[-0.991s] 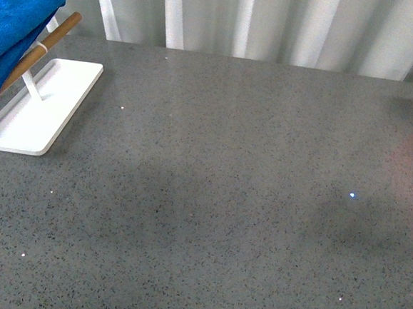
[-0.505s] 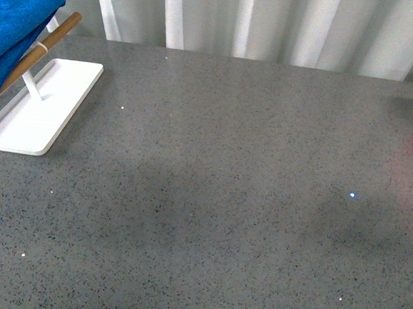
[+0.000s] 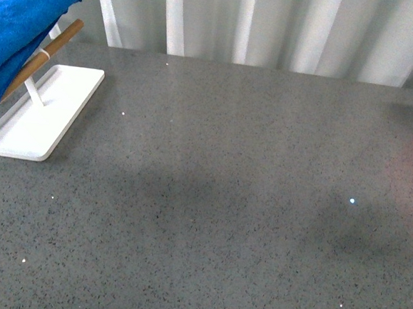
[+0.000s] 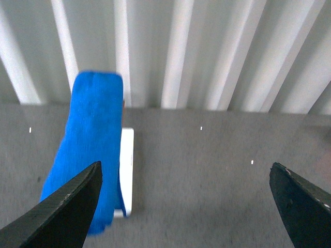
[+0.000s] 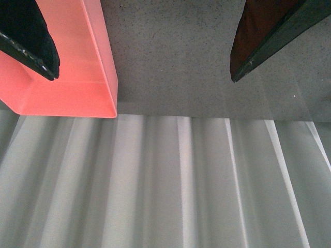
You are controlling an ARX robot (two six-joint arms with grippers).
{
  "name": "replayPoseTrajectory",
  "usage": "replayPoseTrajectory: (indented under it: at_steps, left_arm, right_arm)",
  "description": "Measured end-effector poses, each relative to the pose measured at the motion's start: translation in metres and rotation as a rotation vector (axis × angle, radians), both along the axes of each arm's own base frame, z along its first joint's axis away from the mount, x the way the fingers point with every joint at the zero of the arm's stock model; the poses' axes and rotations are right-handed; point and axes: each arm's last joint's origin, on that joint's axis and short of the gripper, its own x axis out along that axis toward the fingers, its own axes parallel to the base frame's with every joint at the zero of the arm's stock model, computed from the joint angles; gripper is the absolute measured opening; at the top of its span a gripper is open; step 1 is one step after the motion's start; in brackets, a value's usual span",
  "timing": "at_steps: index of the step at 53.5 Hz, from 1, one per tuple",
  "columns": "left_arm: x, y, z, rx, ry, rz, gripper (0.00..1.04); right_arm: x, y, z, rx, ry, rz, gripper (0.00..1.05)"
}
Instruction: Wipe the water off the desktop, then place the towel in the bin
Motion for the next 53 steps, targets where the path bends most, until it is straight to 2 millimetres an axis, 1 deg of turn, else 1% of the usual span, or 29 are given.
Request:
replayPoseTrajectory:
  at_steps: [1, 2, 3, 5, 7, 8, 10, 11, 13, 14, 16, 17, 19, 22, 25, 27, 33, 39, 45, 53]
  left_arm:
    - [0.008, 0.001, 0.006, 0.011, -0.011, -0.010, 0.98]
    - [0.021, 0.003, 0.015, 0.024, -0.018, -0.017, 0.98]
    - [0.030, 0.005, 0.021, 0.042, -0.016, -0.015, 0.98]
    - [0.061, 0.009, 0.033, 0.078, 0.024, -0.014, 0.98]
    - [0.083, 0.012, 0.038, 0.094, 0.064, -0.004, 0.98]
    - [0.089, 0.013, 0.038, 0.099, 0.074, -0.001, 0.98]
    - [0.111, 0.014, 0.040, 0.122, 0.121, 0.010, 0.98]
    - [0.117, 0.014, 0.040, 0.129, 0.134, 0.008, 0.98]
    - [0.138, 0.015, 0.040, 0.157, 0.185, 0.001, 0.98]
    - [0.143, 0.015, 0.040, 0.167, 0.196, 0.001, 0.98]
    - [0.162, 0.014, 0.037, 0.198, 0.246, 0.007, 0.98]
    - [0.166, 0.013, 0.036, 0.201, 0.260, 0.006, 0.98]
    - [0.182, 0.012, 0.032, 0.214, 0.311, -0.009, 0.98]
    - [0.197, 0.009, 0.027, 0.239, 0.355, -0.002, 0.98]
    - [0.217, 0.006, 0.018, 0.263, 0.423, 0.001, 0.98]
    - [0.228, 0.003, 0.010, 0.278, 0.466, 0.008, 0.98]
    - [0.249, 0.000, -0.008, 0.298, 0.540, 0.026, 0.98]
    - [0.264, 0.004, -0.018, 0.305, 0.567, 0.061, 0.98]
    - [0.278, 0.015, -0.023, 0.284, 0.587, 0.114, 0.98]
    - [0.296, 0.036, -0.025, 0.227, 0.599, 0.212, 0.98]
  right_arm:
    - [0.000, 0.000, 0.000, 0.000, 0.000, 0.000, 0.98]
    - [0.000, 0.000, 0.000, 0.000, 0.000, 0.000, 0.98]
    - [0.000, 0.000, 0.000, 0.000, 0.000, 0.000, 0.98]
    - [0.000, 0.000, 0.000, 0.000, 0.000, 0.000, 0.98]
    - [0.000, 0.000, 0.000, 0.000, 0.000, 0.000, 0.98]
    - [0.000, 0.000, 0.000, 0.000, 0.000, 0.000, 0.98]
    - [0.000, 0.000, 0.000, 0.000, 0.000, 0.000, 0.98]
    - [0.000, 0.000, 0.000, 0.000, 0.000, 0.000, 0.98]
    - [0.000, 0.000, 0.000, 0.000, 0.000, 0.000, 0.98]
    - [0.000, 0.000, 0.000, 0.000, 0.000, 0.000, 0.98]
    - [0.000, 0.000, 0.000, 0.000, 0.000, 0.000, 0.98]
    - [0.000, 0.000, 0.000, 0.000, 0.000, 0.000, 0.98]
    - [0.000, 0.000, 0.000, 0.000, 0.000, 0.000, 0.98]
    - [0.000, 0.000, 0.000, 0.000, 0.000, 0.000, 0.98]
    - [0.000, 0.000, 0.000, 0.000, 0.000, 0.000, 0.98]
    - [0.000, 0.000, 0.000, 0.000, 0.000, 0.000, 0.98]
    - [0.000, 0.000, 0.000, 0.000, 0.000, 0.000, 0.98]
    - [0.000, 0.000, 0.000, 0.000, 0.000, 0.000, 0.98]
    - [0.000, 0.000, 0.000, 0.000, 0.000, 0.000, 0.98]
    - [0.000, 0.000, 0.000, 0.000, 0.000, 0.000, 0.98]
